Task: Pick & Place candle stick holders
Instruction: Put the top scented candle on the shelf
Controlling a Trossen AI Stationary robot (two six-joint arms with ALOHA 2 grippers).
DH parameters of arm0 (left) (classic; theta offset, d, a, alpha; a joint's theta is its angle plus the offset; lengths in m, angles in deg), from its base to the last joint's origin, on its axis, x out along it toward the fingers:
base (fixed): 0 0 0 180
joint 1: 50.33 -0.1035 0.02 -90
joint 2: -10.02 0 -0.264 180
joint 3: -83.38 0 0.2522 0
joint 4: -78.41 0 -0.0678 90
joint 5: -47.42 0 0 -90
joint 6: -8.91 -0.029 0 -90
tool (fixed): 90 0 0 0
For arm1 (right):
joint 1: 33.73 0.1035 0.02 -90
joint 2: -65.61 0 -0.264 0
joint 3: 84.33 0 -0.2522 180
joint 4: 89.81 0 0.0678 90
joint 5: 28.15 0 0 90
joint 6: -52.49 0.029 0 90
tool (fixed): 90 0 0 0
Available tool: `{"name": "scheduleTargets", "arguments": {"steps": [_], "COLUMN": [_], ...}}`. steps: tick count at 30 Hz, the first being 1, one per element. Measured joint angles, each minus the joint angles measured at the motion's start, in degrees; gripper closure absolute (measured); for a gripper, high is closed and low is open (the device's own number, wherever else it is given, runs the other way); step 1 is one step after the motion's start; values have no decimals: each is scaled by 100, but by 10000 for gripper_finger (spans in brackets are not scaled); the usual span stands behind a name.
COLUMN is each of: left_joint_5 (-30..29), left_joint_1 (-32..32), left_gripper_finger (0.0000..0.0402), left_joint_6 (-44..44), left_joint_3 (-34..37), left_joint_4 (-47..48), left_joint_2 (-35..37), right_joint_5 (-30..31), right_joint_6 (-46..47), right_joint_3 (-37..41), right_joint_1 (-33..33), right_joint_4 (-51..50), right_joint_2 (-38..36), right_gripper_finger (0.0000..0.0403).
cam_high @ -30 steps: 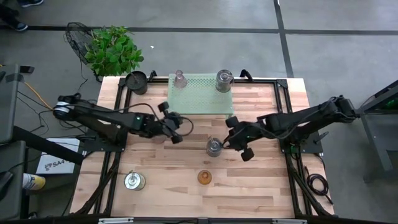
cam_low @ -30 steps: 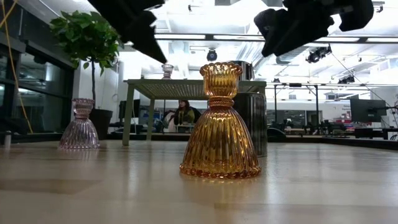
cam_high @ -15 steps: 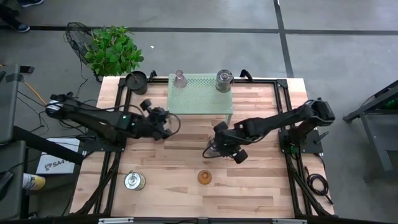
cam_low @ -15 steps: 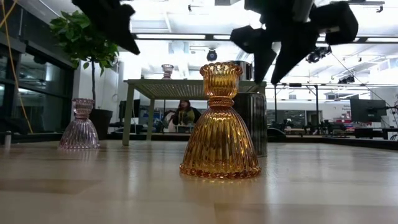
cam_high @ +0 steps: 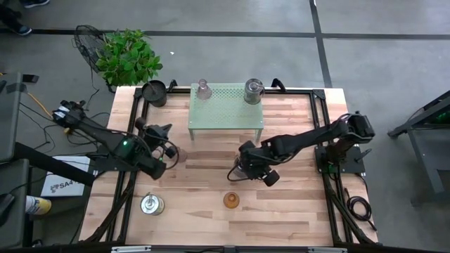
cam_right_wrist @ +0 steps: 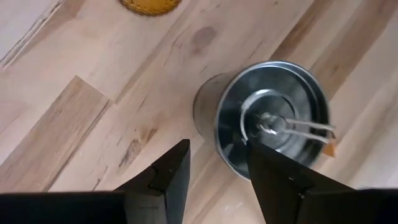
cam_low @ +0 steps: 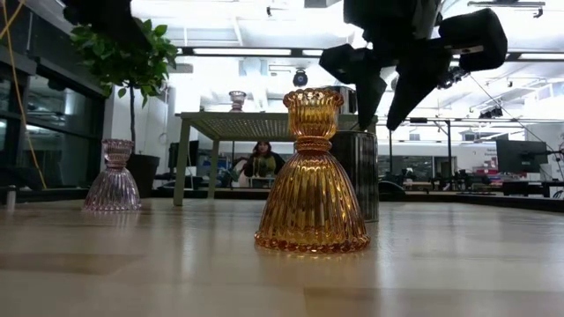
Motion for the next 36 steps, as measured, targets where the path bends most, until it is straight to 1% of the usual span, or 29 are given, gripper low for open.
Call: {"name": "scheduleTargets", "arguments": {"steps": [3,11,15,18,23,25,31,36], "left_joint_5": [-94,-177,-48,232,953,1211,1698,2153], "left_joint_1": [13,3,4,49,253,320,341,340], "left_gripper_finger": [401,401,401,401,401,401,401,401], "left_joint_6": [385,1310,1294,799,-631,-1046,-2145,-2827], "left_joint_3": [125,1108,1331,1433,1653,1772,2424,2977], "left_joint_4": [209,206,121,-305,-1565,-2009,-3095,-3833], "left_joint_2": [9,579,1002,1324,1886,2132,2833,3752], "right_joint_5": [-11,-15,-14,-15,-15,-15,-37,-9], "right_joint_6": [0,-17,-20,-22,-51,-114,-129,-304], "right_joint_3": [2,9,9,11,20,20,22,11], "right_joint_1": [0,0,0,0,0,0,0,30], "right_joint_4": [49,100,119,119,121,119,123,122], "right_joint_2": [101,154,154,154,154,154,243,303], "right_gripper_finger": [252,252,252,252,252,252,252,252]}}
